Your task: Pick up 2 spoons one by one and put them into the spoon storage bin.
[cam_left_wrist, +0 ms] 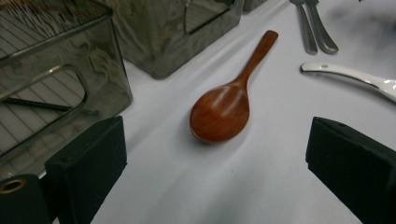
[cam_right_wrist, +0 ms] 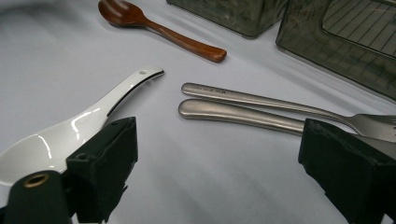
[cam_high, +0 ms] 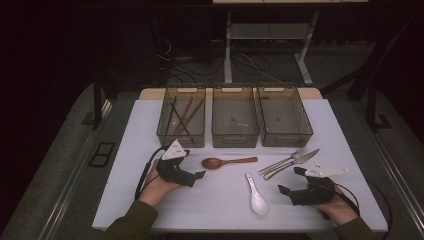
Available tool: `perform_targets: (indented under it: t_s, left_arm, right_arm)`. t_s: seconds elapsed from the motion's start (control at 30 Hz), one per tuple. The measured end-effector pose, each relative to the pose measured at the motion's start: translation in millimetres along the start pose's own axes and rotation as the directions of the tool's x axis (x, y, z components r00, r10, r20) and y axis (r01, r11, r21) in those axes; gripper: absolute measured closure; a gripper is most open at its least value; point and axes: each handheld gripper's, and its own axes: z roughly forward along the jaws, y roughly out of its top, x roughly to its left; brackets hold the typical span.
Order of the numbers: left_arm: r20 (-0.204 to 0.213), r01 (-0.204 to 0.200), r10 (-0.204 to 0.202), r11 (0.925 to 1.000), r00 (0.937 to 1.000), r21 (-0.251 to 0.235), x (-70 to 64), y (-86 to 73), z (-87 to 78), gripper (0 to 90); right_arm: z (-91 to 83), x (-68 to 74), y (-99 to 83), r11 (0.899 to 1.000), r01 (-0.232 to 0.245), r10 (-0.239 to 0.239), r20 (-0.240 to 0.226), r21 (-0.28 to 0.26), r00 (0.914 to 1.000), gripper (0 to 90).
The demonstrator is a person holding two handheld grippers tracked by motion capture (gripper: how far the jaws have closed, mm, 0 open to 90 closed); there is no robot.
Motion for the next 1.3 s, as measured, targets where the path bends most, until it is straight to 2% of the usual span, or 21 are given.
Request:
perform_targets:
  t_s: [0.7, 0.83, 0.9, 1.0, 1.2, 1.3]
  left_arm:
    - [0.048, 0.01, -0.011, 0.9998, 0.9988, 0.017, 4.6, 23.1, 34.8, 17.5]
    - [0.061, 0.017, -0.017, 0.9998, 0.998, 0.014, 5.3, 27.7, 42.5, 23.5]
    - [0.072, 0.007, -0.008, 0.9999, 0.9974, 0.016, 4.5, 29.7, 44.8, 28.7]
    - [0.08, 0.017, -0.017, 0.9998, 0.9966, 0.007, 5.1, 31.6, 46.6, 36.6]
    - [0.08, 0.043, -0.045, 0.9988, 0.9958, 0.021, 9.8, 30.0, 47.1, 46.3]
    - [0.085, 0.04, -0.043, 0.9982, 0.9954, 0.045, 12.2, 28.3, 45.5, 49.9]
  right_arm:
    - [-0.8, 0.4, 0.1, 1.0, 0.005, -0.005, -0.002, -0.004, 1.0, 12.0]
    - [-1.0, 0.6, 0.1, 1.0, 0.003, -0.003, -0.002, -0.004, 1.0, 12.0]
    - [-1.1, 0.8, 0.2, 1.0, 0.003, -0.003, -0.002, -0.006, 1.0, 12.0]
    - [-1.1, 0.8, 0.2, 1.0, 0.003, -0.003, -0.004, -0.006, 1.0, 12.0]
    - [-0.9, 1.6, 0.3, 1.0, 0.008, -0.008, -0.007, -0.002, 0.9999, 12.0]
    - [-0.9, 1.5, 0.6, 1.0, 0.013, -0.013, -0.005, -0.005, 0.9999, 12.0]
